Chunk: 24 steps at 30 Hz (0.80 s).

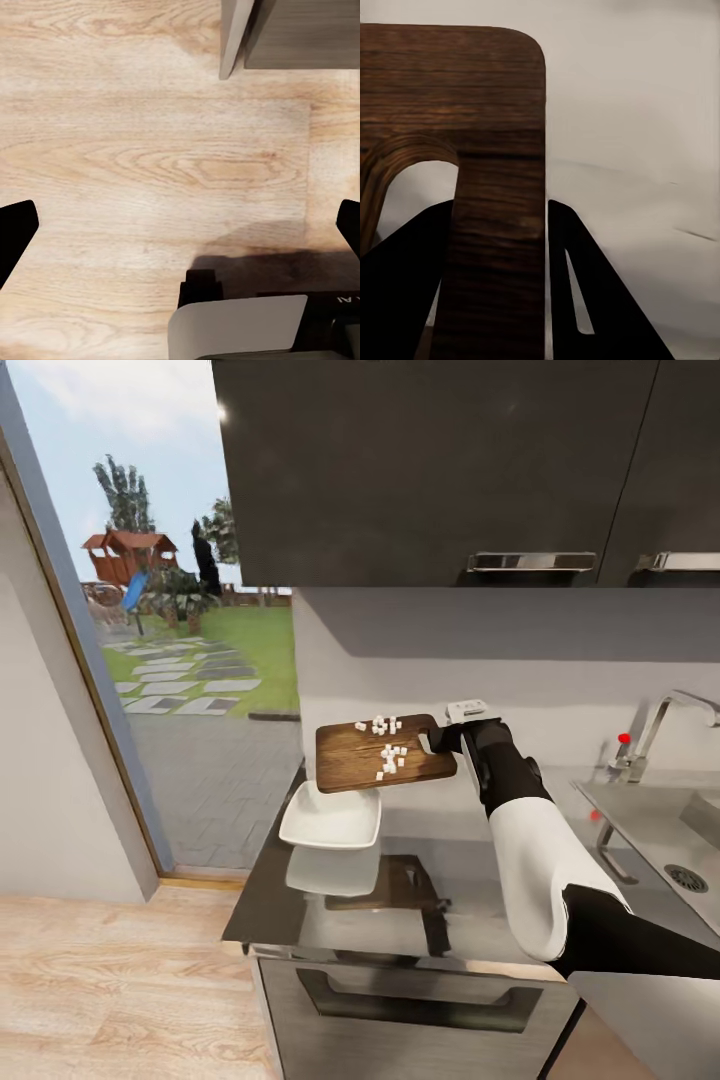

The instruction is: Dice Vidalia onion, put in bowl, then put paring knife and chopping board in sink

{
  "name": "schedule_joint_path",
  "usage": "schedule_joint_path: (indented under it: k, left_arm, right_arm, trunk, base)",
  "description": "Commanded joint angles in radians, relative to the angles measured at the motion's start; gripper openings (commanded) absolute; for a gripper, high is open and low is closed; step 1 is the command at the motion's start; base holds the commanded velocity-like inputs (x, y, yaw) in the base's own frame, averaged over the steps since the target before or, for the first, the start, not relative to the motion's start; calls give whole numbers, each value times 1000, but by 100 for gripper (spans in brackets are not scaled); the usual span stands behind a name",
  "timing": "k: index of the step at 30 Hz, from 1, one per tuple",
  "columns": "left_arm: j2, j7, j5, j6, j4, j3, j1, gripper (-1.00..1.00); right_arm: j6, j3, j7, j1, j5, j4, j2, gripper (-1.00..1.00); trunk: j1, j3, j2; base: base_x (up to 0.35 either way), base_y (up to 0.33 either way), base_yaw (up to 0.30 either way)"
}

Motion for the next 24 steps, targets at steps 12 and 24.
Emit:
schedule_joint_path:
  k: [12,24]
  left_arm:
    - [0,0,10,-6,4,-9,-1,100]
    - [7,0,9,-5,4,-9,-1,100]
  right_arm:
    - [2,-6,9,-1,11,0,2,-100]
    - [2,-6,8,-1,13,0,2,-100]
  trunk:
    - [0,-1,-1]
    - [0,-1,-1]
  base:
    - [-2,29,0]
    - [0,34,0]
